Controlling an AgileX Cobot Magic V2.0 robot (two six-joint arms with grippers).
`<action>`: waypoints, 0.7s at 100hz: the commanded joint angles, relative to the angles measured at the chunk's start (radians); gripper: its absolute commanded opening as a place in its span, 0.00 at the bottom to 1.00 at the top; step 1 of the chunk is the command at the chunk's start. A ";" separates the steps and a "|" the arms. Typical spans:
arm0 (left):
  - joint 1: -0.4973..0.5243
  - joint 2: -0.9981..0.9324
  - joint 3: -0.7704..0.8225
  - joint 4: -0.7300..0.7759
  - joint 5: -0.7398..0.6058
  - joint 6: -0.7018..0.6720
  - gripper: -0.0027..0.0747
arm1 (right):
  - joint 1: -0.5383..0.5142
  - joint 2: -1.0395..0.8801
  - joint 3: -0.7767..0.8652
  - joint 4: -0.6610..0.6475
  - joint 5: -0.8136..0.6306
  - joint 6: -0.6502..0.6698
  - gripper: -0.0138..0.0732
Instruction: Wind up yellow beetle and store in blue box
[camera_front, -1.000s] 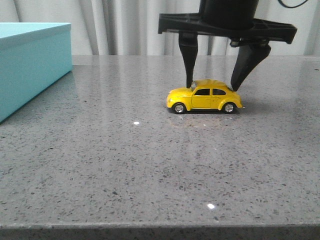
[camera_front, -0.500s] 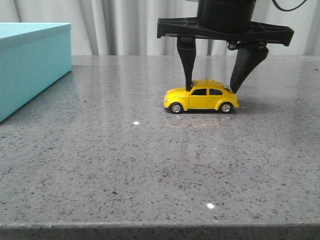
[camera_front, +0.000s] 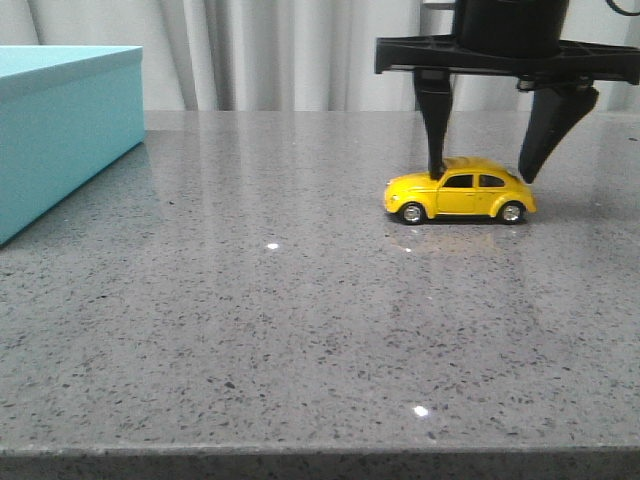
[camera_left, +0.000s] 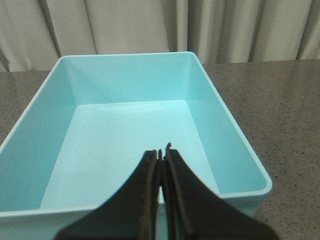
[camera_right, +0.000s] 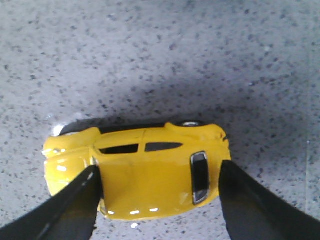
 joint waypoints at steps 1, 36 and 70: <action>-0.009 0.009 -0.035 -0.001 -0.067 -0.008 0.01 | -0.032 -0.036 0.011 -0.045 0.009 -0.031 0.74; -0.009 0.009 -0.035 -0.001 -0.067 -0.008 0.01 | -0.149 -0.083 0.097 -0.058 -0.017 -0.088 0.74; -0.009 0.009 -0.035 -0.001 -0.067 -0.008 0.01 | -0.152 -0.238 0.060 0.010 -0.119 -0.134 0.74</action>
